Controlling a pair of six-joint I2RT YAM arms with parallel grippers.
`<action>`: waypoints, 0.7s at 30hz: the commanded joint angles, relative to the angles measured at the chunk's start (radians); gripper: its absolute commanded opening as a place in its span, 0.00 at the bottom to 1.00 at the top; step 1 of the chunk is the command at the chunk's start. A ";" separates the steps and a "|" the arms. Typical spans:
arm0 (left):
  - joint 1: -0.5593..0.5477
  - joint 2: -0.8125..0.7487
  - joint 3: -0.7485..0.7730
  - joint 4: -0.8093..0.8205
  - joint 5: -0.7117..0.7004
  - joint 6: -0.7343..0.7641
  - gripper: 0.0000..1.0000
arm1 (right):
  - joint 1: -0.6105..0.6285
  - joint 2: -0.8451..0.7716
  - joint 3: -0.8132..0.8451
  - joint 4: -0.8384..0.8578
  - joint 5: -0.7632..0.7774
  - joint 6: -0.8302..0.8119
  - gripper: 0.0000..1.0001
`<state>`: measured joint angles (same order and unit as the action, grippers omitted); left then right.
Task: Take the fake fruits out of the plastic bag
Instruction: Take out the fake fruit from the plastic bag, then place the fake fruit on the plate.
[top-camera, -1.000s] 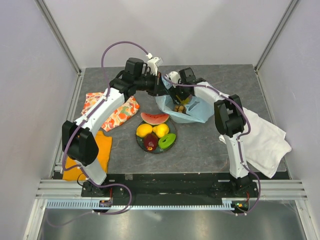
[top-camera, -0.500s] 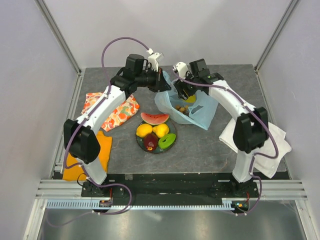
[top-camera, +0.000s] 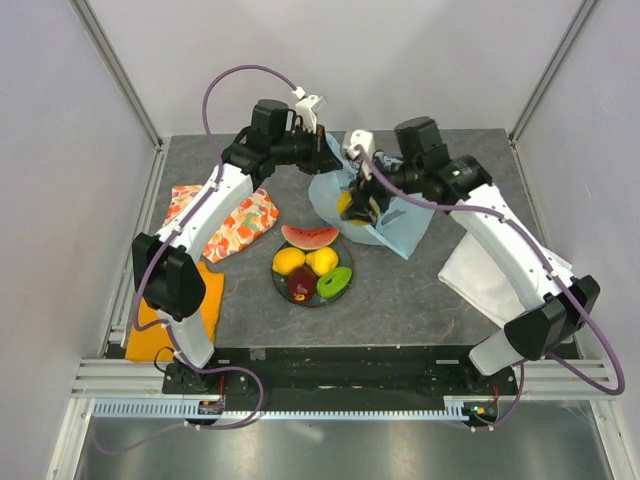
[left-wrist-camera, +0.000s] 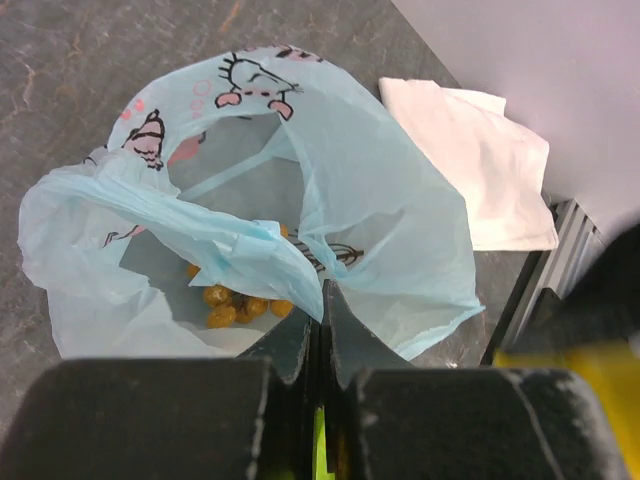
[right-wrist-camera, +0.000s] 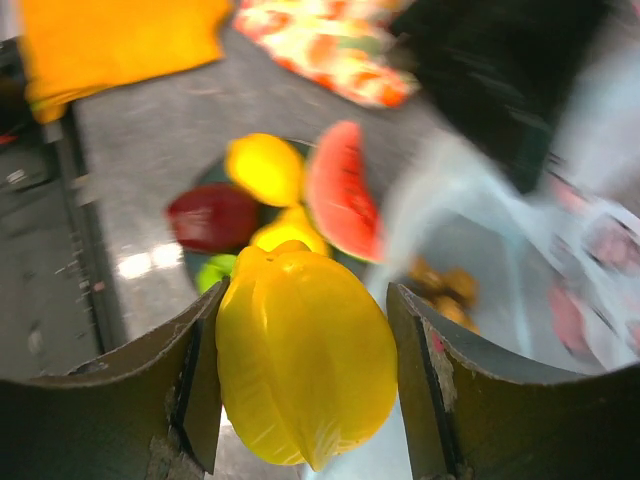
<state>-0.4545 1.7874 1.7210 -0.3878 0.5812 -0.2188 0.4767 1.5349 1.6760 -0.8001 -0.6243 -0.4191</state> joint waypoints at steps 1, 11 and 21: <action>0.016 0.021 0.071 0.030 0.011 0.003 0.02 | 0.111 0.059 -0.052 -0.019 -0.127 -0.095 0.36; 0.048 -0.019 0.037 0.046 0.034 -0.019 0.02 | 0.227 0.333 0.007 0.051 -0.069 -0.218 0.36; 0.048 -0.062 0.000 0.053 0.043 -0.025 0.02 | 0.292 0.507 0.126 0.116 0.021 -0.202 0.36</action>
<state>-0.4076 1.7977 1.7306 -0.3737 0.5846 -0.2195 0.7437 2.0235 1.7363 -0.7547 -0.6403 -0.5808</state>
